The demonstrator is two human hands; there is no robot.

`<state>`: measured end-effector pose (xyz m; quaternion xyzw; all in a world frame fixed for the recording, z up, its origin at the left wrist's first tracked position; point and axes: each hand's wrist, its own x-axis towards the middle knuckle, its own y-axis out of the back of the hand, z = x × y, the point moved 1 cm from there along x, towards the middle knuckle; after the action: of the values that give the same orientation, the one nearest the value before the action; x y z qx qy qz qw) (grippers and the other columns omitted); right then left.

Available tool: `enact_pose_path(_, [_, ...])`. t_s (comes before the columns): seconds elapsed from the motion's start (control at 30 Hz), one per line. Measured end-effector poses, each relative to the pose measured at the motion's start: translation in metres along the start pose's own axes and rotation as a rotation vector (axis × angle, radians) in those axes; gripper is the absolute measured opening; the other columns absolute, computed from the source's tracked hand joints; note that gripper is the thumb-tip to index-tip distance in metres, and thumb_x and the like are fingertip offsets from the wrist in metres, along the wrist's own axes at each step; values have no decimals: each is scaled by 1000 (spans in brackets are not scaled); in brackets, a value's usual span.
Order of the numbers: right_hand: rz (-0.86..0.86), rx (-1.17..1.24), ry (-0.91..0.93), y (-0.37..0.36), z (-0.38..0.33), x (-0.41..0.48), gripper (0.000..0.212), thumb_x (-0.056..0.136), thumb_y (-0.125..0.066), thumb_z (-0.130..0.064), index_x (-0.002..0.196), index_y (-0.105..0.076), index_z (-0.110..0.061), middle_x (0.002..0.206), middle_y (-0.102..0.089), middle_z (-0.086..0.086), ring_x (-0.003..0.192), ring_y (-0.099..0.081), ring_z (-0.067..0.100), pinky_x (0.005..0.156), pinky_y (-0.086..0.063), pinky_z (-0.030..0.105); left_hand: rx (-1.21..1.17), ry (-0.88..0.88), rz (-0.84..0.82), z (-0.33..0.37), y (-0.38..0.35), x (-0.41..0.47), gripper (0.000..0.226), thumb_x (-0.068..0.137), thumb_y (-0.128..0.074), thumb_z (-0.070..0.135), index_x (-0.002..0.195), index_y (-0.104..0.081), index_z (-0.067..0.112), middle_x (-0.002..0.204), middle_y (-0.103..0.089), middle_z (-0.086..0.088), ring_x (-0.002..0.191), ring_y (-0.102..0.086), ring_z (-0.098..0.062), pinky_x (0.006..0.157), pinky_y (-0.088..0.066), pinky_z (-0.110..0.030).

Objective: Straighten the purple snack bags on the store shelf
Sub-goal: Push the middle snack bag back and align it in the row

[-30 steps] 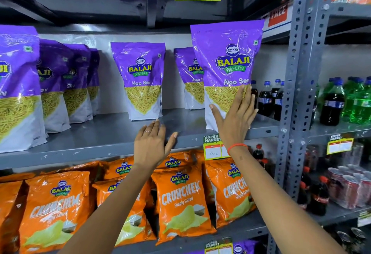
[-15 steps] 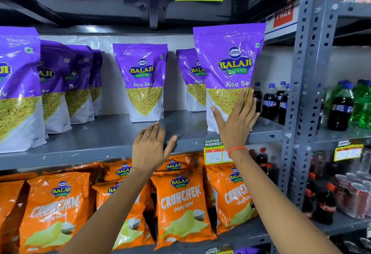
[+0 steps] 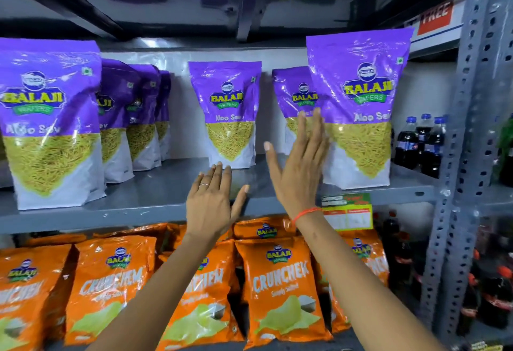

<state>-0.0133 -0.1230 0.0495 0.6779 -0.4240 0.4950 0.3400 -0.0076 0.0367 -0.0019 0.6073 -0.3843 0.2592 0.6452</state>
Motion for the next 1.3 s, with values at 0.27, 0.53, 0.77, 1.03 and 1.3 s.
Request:
enact_pose_path(0.27, [-211, 21, -79, -87, -71, -1, 82, 83, -57, -51, 144, -31, -3, 146, -38, 26, 131, -41, 43, 106, -37, 52, 30, -38, 90, -83, 14, -11, 75, 99, -20, 54, 116, -66, -3, 122, -63, -25, 111, -61, -36, 99, -43, -46])
enact_pose_path(0.53, [-536, -125, -283, -159, -80, 7, 112, 68, -75, -53, 149, -13, -4, 150, -27, 24, 131, -36, 39, 107, -36, 52, 16, -50, 116, -116, 15, -19, 79, 99, -18, 57, 108, -69, -2, 118, -65, -25, 107, -64, -35, 100, -41, -49])
enact_pose_path(0.77, [-555, -177, -422, -180, -91, 11, 130, 60, -79, -57, 149, -2, -4, 143, -31, 25, 127, -38, 38, 98, -43, 51, 8, -74, 159, -121, 11, -24, 78, 99, -19, 56, 105, -72, 0, 113, -68, -22, 103, -67, -31, 99, -38, -46])
enact_pose_path(1.03, [-607, -134, -527, -196, -88, 15, 139, 56, -85, -52, 149, 7, -6, 144, -28, 32, 128, -40, 44, 99, -42, 56, -18, -84, 198, -124, 9, -22, 76, 99, -18, 56, 105, -72, 1, 112, -69, -20, 101, -67, -30, 92, -48, -44])
enact_pose_path(1.3, [-634, -83, -571, -194, -88, 14, 131, 62, -85, -44, 150, 6, -7, 137, -34, 28, 122, -46, 43, 100, -40, 63, -11, -80, 188, -125, 9, -21, 76, 99, -18, 56, 104, -72, 2, 110, -70, -19, 100, -68, -30, 91, -48, -42])
